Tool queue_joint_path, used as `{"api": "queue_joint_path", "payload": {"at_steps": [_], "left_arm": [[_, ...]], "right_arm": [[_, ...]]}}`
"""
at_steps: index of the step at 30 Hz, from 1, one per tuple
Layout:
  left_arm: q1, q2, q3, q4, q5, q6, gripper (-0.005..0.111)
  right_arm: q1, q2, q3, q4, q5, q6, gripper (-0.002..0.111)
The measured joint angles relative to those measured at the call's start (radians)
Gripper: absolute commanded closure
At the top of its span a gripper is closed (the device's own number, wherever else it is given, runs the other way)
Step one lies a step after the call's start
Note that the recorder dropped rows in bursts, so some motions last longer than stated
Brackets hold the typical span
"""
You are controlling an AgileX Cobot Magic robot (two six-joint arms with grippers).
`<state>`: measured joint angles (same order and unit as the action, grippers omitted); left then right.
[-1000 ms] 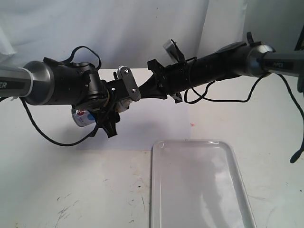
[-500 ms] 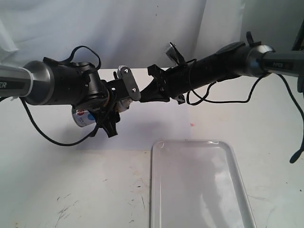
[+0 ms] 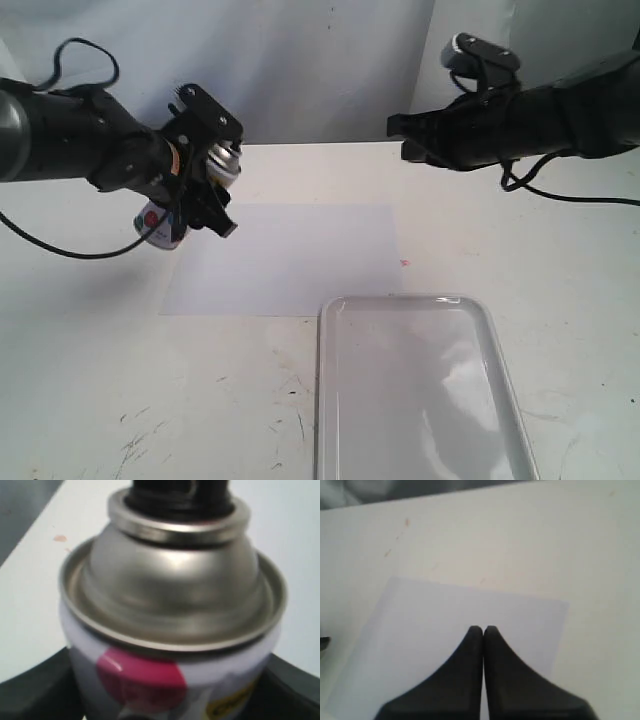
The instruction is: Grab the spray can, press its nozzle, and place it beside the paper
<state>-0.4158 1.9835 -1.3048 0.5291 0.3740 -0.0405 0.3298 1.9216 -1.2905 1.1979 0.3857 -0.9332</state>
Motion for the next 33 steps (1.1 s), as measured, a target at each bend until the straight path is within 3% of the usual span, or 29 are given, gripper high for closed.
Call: {"api": "queue_joint_path", "payload": {"at_steps": [4,8,14,25,27,33], "left_arm": [[0.025,-0.073,0.0,-0.072,-0.055,0.0,0.107],[0.027,-0.105,0.0,-0.128,-0.085,0.0,0.107],[0.027,-0.147,0.007,-0.244,-0.107,0.02,0.107],[0.026,-0.259,0.13,-0.387,-0.227,0.094,0.107],[0.006,-0.268,0.144,-0.389,-0.245,0.094,0.107],[-0.153,-0.275,0.152,-0.393,-0.374,0.055,0.107]], "right_arm": [[0.0,-0.199,0.167,0.155,-0.245,-0.25,0.108],[0.0,-0.365,0.24,0.182,-0.325,-0.377,0.108],[0.0,-0.618,0.358,0.187,-0.467,-0.413,0.108],[0.007,-1.037,0.613,0.106,-0.511,-0.409,0.108],[0.007,-1.106,0.671,0.101,-0.519,-0.387,0.108],[0.007,-1.327,0.87,0.099,-0.562,-0.331,0.108]]}}
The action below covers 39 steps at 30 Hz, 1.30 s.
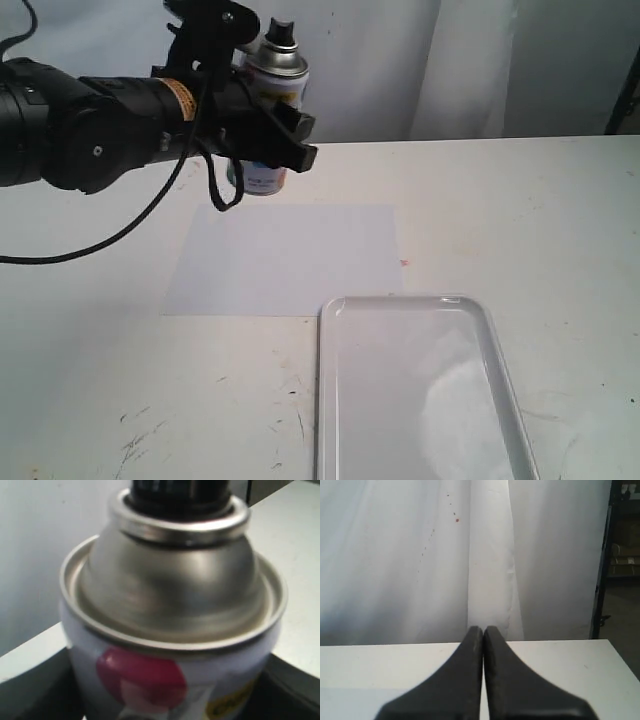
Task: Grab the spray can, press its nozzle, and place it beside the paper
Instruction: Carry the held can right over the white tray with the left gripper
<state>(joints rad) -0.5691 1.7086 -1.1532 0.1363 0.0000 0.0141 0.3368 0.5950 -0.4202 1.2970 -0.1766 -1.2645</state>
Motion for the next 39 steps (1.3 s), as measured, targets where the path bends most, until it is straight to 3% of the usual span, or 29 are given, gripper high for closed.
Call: {"api": "queue_joint_path", "payload": {"at_steps": [3,8,13,19,22,27,39], "left_arm": [[-0.038,0.0,0.0,0.0,-0.078,-0.043,0.107],[-0.041,0.0,0.0,0.005,-0.097,-0.112,0.107],[-0.082,-0.001,0.06,0.265,-0.187,-0.408,0.107],[-0.091,0.008,0.159,0.589,-0.562,-0.656,0.107],[-0.093,0.028,0.168,0.693,-0.659,-0.713,0.107],[-0.093,0.096,0.172,0.811,-0.768,-0.754,0.107],[-0.093,0.31,0.165,0.883,-0.914,-0.711,0.107]], "right_arm": [[0.0,-0.086,0.078,0.01,0.03,0.038,0.108],[0.0,-0.119,0.18,0.043,0.073,0.086,0.108],[0.0,-0.121,0.203,0.057,0.053,0.097,0.108],[0.0,-0.122,0.203,0.057,0.04,0.103,0.108],[0.0,-0.125,0.203,0.057,0.038,0.105,0.108],[0.0,-0.125,0.203,0.057,0.036,0.105,0.108],[0.0,-0.125,0.203,0.057,0.036,0.115,0.108]]}}
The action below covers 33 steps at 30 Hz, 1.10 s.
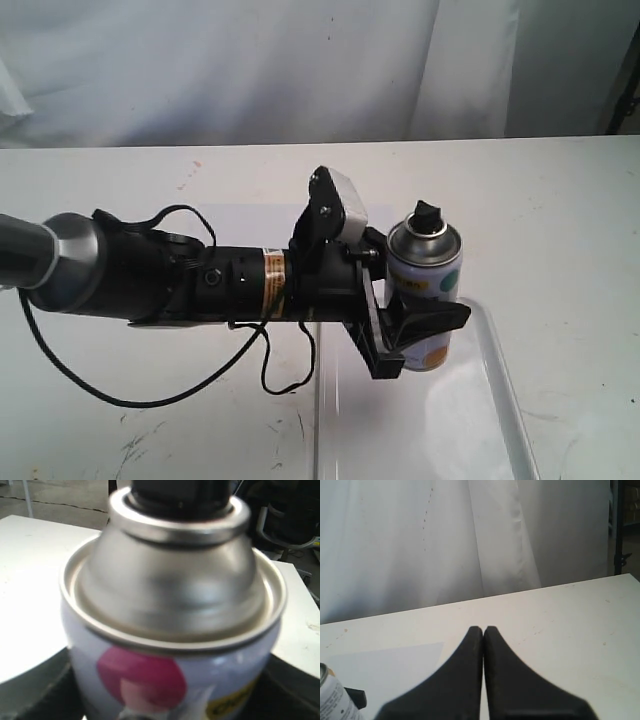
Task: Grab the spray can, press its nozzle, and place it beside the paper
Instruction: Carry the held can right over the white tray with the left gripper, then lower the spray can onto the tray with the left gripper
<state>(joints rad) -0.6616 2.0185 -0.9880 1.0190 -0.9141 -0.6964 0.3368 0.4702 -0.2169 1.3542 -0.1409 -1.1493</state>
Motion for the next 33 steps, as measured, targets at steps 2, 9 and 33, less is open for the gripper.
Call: {"api": "queue_joint_path", "payload": {"at_steps": [2,9,33], "left_arm": [[0.0,0.033,-0.023,0.0,0.0,0.012,0.107],[0.0,0.123,-0.125,-0.007,-0.007,0.025,0.107],[0.0,0.251,-0.204,-0.017,0.034,0.077,0.085]], "right_arm": [[0.0,0.0,0.0,0.0,0.0,0.0,0.108],[0.0,0.0,0.0,0.0,0.0,0.0,0.108],[0.0,0.0,0.0,0.0,-0.002,0.008,0.108]]}}
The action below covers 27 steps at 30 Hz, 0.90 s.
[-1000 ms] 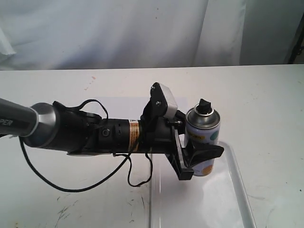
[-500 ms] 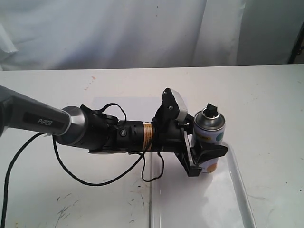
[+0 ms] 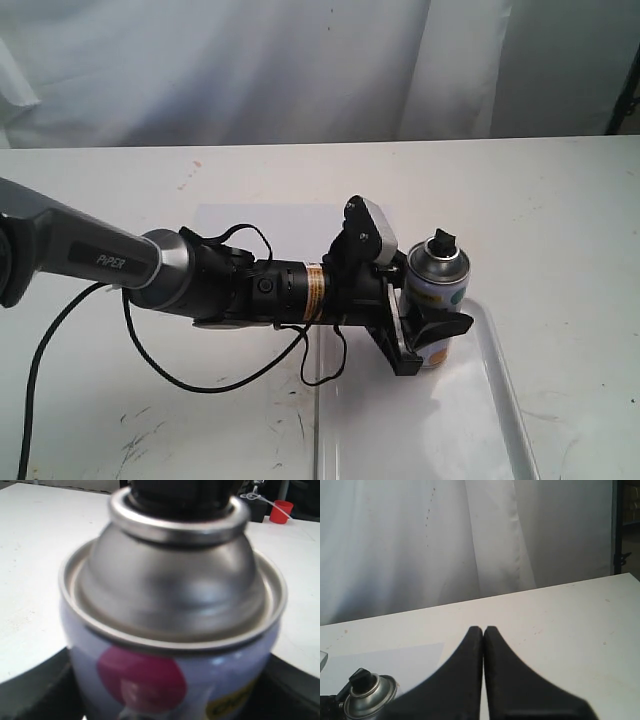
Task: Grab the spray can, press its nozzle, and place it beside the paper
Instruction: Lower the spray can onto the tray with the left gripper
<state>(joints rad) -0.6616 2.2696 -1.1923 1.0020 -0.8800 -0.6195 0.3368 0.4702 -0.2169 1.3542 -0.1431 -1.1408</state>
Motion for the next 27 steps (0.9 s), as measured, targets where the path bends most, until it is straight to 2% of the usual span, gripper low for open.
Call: {"api": "queue_joint_path", "payload": {"at_steps": [19,22,25,27], "left_arm": [[0.0,0.0,0.0,0.047,-0.001,0.017,0.082],[0.0,0.0,0.0,0.047,-0.001,0.002,0.071],[0.0,0.0,0.0,0.056,0.013,-0.019,0.044],[0.0,0.0,0.0,0.06,0.014,-0.041,0.036]], "right_arm": [[0.0,0.0,0.0,0.0,0.0,0.005,0.108],[0.0,0.0,0.0,0.0,0.0,0.008,0.108],[0.0,0.0,0.0,0.0,0.0,0.008,0.108],[0.0,0.0,0.0,0.0,0.0,0.008,0.108]]}}
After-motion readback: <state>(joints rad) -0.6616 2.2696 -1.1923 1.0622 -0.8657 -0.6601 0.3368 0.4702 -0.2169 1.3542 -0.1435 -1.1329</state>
